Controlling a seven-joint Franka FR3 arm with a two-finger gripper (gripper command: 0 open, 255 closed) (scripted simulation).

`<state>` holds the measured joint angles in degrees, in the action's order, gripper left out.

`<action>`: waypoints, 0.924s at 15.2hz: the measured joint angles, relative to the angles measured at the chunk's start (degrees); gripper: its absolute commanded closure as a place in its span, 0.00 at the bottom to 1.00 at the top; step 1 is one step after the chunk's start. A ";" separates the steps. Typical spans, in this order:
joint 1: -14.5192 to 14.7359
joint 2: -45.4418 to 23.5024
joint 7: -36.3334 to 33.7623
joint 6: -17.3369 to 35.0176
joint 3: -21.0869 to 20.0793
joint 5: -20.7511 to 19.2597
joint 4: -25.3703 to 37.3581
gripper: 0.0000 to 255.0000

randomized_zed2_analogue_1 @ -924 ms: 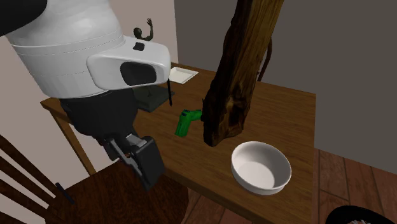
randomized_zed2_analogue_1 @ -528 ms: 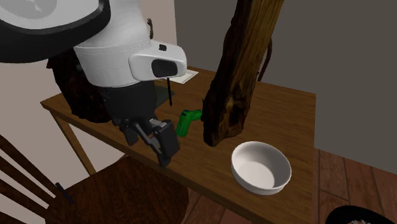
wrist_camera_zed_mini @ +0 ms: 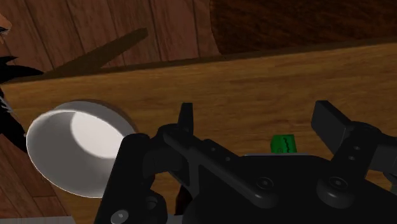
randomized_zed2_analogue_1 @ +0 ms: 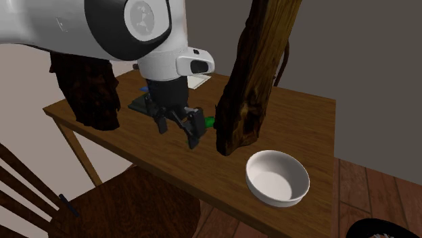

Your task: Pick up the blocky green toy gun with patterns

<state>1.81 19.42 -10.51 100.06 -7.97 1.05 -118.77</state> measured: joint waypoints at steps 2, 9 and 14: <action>0.27 -3.97 -0.74 1.70 -0.81 -0.24 2.08 0.00; 1.28 -19.59 -2.66 3.85 -2.75 -2.37 14.76 0.00; 2.68 -31.41 -3.77 1.80 -3.61 -4.55 27.15 0.00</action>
<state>4.49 -12.00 -14.28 101.86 -11.58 -3.50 -91.62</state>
